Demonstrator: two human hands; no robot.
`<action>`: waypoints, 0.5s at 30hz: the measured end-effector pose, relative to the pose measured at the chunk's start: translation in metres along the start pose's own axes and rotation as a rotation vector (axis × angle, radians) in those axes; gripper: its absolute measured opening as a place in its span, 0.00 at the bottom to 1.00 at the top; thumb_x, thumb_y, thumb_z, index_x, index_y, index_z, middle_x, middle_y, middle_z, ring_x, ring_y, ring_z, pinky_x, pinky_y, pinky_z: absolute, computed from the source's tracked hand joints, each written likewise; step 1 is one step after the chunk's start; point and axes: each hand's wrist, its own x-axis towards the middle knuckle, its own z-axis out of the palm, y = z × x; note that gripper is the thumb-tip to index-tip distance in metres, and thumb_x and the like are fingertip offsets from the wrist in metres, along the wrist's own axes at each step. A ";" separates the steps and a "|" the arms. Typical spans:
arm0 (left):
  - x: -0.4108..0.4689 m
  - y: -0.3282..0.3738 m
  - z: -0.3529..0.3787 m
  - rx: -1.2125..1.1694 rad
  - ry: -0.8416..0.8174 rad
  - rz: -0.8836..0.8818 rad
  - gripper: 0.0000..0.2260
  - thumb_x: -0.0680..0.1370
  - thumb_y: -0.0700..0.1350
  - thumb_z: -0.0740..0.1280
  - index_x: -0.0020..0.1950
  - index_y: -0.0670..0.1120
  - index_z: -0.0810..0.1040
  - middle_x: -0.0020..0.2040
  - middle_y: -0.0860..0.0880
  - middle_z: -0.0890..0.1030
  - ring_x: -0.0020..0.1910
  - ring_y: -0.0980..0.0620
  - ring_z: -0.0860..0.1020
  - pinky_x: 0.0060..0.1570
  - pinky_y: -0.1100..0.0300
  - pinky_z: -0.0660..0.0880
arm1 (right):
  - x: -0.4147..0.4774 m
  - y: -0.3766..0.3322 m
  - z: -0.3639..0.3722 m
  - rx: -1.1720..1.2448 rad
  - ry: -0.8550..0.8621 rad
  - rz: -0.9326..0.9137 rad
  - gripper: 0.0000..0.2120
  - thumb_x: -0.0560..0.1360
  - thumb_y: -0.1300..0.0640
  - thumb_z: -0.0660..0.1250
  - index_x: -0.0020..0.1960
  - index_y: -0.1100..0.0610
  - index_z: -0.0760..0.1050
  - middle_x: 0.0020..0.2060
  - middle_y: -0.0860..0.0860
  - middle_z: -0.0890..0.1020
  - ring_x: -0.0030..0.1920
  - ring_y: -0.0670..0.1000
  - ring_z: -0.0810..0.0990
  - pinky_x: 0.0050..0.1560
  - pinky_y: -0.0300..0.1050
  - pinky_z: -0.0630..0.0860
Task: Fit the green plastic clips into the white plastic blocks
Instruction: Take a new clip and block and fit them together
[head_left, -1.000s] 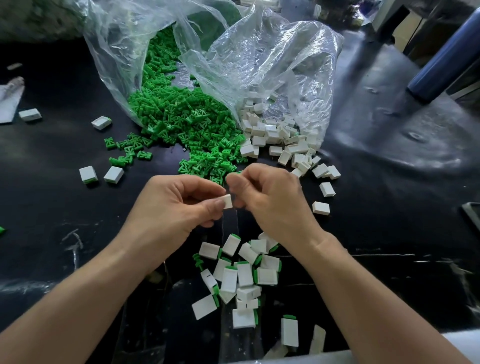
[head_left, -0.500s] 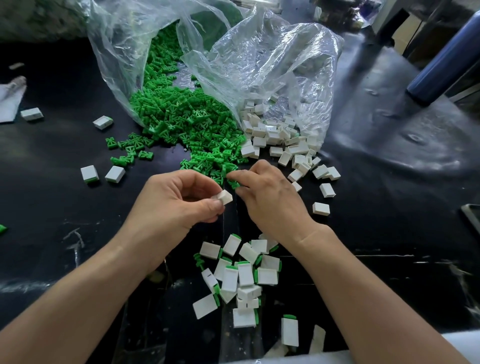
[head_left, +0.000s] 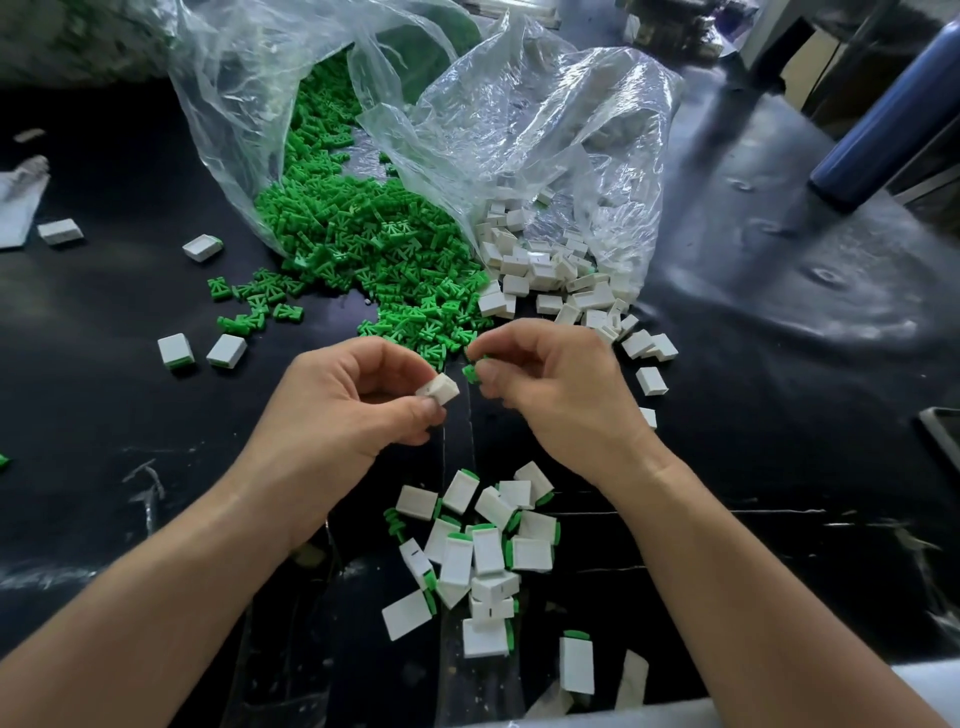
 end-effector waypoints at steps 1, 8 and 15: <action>0.000 0.000 0.000 -0.013 -0.001 -0.002 0.07 0.69 0.30 0.70 0.39 0.41 0.79 0.32 0.47 0.83 0.32 0.55 0.81 0.32 0.67 0.77 | 0.000 -0.001 0.000 0.051 -0.011 -0.004 0.12 0.72 0.63 0.69 0.39 0.46 0.78 0.29 0.43 0.79 0.34 0.40 0.78 0.42 0.37 0.75; -0.001 0.001 -0.001 -0.033 -0.013 -0.001 0.08 0.71 0.30 0.68 0.40 0.42 0.80 0.34 0.44 0.84 0.32 0.54 0.82 0.31 0.67 0.77 | -0.003 -0.005 0.002 0.091 -0.038 -0.025 0.12 0.72 0.62 0.68 0.39 0.45 0.77 0.30 0.46 0.80 0.35 0.45 0.80 0.41 0.41 0.75; 0.000 -0.001 -0.002 -0.012 -0.023 0.002 0.06 0.70 0.32 0.70 0.40 0.43 0.81 0.33 0.46 0.83 0.32 0.55 0.81 0.31 0.67 0.77 | -0.006 -0.007 0.005 0.084 -0.070 -0.050 0.12 0.72 0.63 0.68 0.38 0.45 0.77 0.30 0.48 0.80 0.34 0.45 0.78 0.41 0.45 0.77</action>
